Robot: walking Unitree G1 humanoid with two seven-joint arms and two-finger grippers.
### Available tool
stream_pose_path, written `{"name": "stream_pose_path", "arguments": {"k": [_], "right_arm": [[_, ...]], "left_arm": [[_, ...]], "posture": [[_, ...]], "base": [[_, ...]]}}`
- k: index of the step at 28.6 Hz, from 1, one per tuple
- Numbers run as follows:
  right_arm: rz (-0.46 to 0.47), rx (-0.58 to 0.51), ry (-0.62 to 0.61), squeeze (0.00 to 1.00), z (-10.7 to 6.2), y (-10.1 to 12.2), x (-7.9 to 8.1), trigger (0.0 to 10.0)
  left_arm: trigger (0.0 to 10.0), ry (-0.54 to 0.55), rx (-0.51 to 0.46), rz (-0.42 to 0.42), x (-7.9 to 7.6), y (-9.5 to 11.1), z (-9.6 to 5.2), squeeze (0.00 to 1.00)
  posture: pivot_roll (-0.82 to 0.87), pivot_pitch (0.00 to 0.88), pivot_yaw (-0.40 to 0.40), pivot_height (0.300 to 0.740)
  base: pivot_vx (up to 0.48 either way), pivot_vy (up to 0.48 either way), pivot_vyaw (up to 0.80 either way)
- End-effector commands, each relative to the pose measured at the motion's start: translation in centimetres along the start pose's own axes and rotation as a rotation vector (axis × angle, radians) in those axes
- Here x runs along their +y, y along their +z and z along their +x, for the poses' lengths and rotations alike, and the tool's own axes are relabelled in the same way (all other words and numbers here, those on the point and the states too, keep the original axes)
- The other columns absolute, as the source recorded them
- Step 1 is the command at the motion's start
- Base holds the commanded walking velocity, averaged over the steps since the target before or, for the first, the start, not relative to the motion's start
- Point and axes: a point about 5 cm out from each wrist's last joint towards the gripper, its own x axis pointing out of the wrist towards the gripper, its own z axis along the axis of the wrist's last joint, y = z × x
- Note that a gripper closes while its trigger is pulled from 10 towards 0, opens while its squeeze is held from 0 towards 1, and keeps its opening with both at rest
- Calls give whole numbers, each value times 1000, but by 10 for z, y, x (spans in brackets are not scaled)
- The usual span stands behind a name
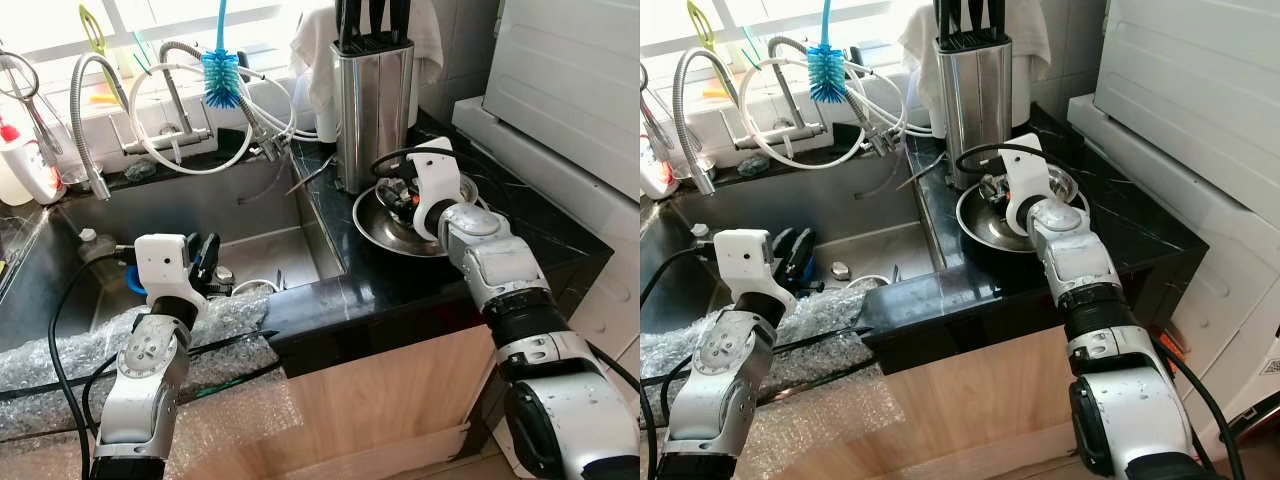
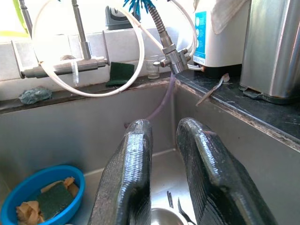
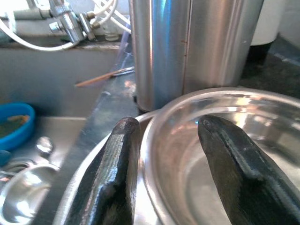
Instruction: Kitchen organization
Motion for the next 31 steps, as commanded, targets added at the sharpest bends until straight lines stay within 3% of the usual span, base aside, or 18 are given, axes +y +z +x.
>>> {"name": "stream_pose_path", "arguments": {"k": [1, 4, 12, 18, 25, 31], "right_arm": [[45, -25, 33, 0, 2, 14, 6, 10000], [99, -29, 52, 0, 3, 16, 10, 10000], [138, -32, 77, 0, 5, 20, 17, 10000], [179, -16, -71, 0, 4, 21, 8, 10000], [228, 8, -64, 0, -2, 33, 9, 10000], [190, 167, -34, 0, -2, 22, 7, 10000]], "left_arm": [[10000, 10, 18, 12, 4, 0, 2, 0], [10000, 6, 19, 10, 4, 0, 2, 0], [10000, 2, 24, 4, 4, 0, 4, 0], [10000, -3, 28, 1, 5, 0, 4, 0], [10000, -4, 33, -10, 2, -1, 5, 0], [10000, -4, 33, -23, -1, -1, 6, 0]], "posture": [[-101, 0, 120, 740], [-100, 0, 120, 740], [-95, 0, 121, 740], [-94, 0, 122, 740], [-103, 0, 120, 740], [-106, 0, 107, 740]], "base": [[0, 0, 0], [0, 0, 0], [0, 0, 0], [0, 0, 0], [0, 0, 0], [0, 0, 0]]}}
